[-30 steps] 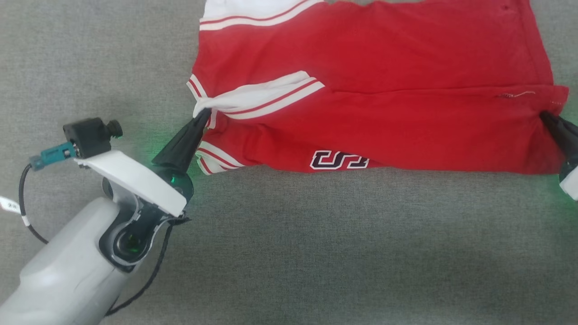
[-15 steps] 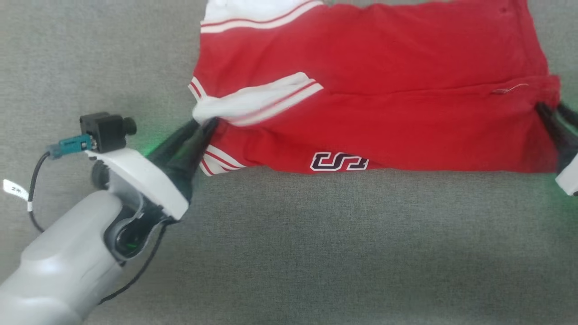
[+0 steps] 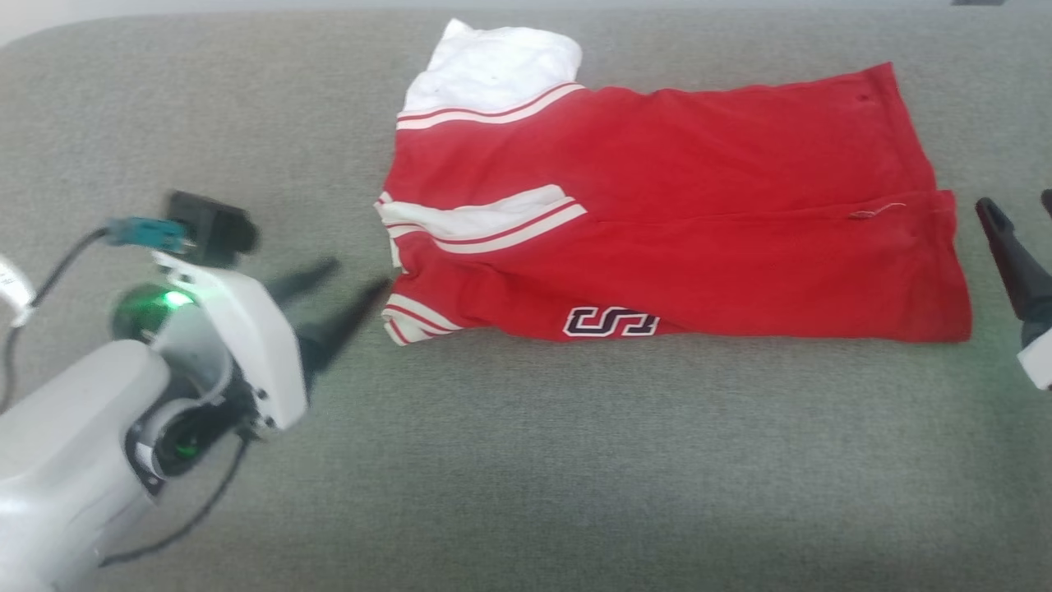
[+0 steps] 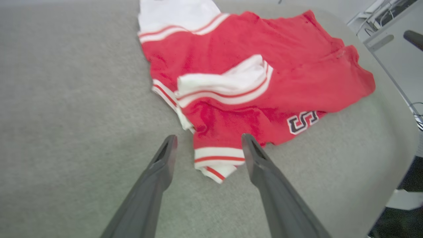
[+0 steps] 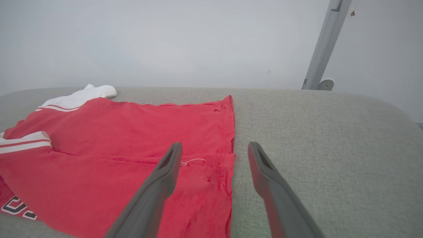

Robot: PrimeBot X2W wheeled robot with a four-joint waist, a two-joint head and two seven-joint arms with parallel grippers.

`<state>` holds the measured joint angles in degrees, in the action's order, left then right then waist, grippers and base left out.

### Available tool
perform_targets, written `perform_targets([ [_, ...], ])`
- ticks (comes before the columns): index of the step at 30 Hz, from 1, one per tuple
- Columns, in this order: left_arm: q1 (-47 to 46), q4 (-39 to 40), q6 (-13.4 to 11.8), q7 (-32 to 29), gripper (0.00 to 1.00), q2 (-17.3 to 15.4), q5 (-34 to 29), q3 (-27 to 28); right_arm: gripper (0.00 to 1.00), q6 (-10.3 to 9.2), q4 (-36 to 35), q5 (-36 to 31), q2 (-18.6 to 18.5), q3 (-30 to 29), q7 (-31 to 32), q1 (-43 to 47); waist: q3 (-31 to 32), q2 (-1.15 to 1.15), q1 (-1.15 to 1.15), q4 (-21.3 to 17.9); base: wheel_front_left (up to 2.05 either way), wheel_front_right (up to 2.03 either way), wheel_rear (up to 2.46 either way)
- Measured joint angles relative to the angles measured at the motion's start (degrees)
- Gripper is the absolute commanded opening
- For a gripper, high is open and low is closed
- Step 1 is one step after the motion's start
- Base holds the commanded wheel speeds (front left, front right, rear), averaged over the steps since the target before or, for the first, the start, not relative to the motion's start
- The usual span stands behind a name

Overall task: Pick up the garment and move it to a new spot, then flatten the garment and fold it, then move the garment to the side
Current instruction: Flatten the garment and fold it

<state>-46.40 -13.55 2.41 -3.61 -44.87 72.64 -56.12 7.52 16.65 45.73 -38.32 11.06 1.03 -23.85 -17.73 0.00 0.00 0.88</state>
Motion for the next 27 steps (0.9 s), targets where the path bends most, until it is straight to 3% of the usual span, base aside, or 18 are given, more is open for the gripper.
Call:
perform_targets([
  [5, -1.0, 5.3, -3.0, -12.0, 1.0, -1.5, 3.2, -2.9, 1.0, 0.0, -2.0, -1.1, 1.5, -0.2, 0.5, 0.3, 0.1, 0.0, 0.0, -1.4, 0.0, 0.0, 0.0],
  [12, -2.6, 2.3, -5.1, -18.4, 1.0, -0.6, 6.1, -3.7, 1.0, 0.01, -4.0, -1.4, 2.5, -0.3, 1.0, 0.8, -1.8, 0.0, 0.0, -3.8, 0.0, 0.0, 0.0],
  [17, -3.6, -2.3, -4.5, -22.0, 1.0, -0.2, 7.1, -4.5, 1.0, 0.01, -4.9, -1.7, 3.0, -1.0, 1.0, 0.8, -3.6, 0.0, 0.0, -5.6, 0.0, 0.0, 0.0],
  [20, -4.0, -4.0, -2.6, -22.8, 1.0, 0.1, 9.3, -3.8, 1.0, 0.01, -5.1, -1.7, 3.3, -1.2, 0.9, 0.8, -4.4, 0.0, 0.0, -6.7, 0.0, 0.0, 0.0],
  [21, -4.0, -4.3, -2.2, -22.7, 0.81, 0.1, 9.7, -3.5, 1.0, 0.01, -5.2, -1.8, 3.4, -1.3, 0.9, 1.0, -4.6, 0.0, 0.0, -7.1, 0.0, 0.0, 0.0],
  [22, -3.9, -4.6, -2.0, -22.8, 0.53, 0.2, 10.3, -3.2, 1.0, 0.01, -5.2, -1.8, 3.4, -1.5, 0.9, 1.2, -4.8, 0.0, 0.0, -7.3, 0.0, 0.0, 0.0],
  [23, -3.9, -4.8, -1.5, -22.9, 0.42, 0.2, 10.5, -3.1, 1.0, 0.01, -5.2, -1.8, 3.3, -1.5, 0.9, 1.4, -4.9, 0.0, 0.0, -7.5, 0.0, 0.0, 0.0],
  [24, -4.0, -4.8, -1.0, -23.0, 0.17, 0.1, 10.5, -3.1, 1.0, 0.0, -5.2, -1.8, 3.3, -1.6, 1.1, 1.4, -5.0, 0.0, 0.0, -7.6, 0.0, 0.0, 0.0],
  [25, -4.0, -5.0, -0.8, -23.0, 0.0, 0.0, 10.5, -3.0, 1.0, 0.01, -5.4, -1.9, 3.1, -1.6, 1.4, 1.4, -5.1, 0.0, 0.0, -7.7, 0.0, 0.0, 0.0],
  [27, -4.0, -5.2, -0.5, -22.8, 0.0, 0.1, 10.7, -2.8, 1.0, 0.0, -5.8, -1.9, 2.5, -1.5, 2.0, 1.4, -5.2, 0.0, 0.0, -7.8, 0.0, 0.0, 0.0],
])
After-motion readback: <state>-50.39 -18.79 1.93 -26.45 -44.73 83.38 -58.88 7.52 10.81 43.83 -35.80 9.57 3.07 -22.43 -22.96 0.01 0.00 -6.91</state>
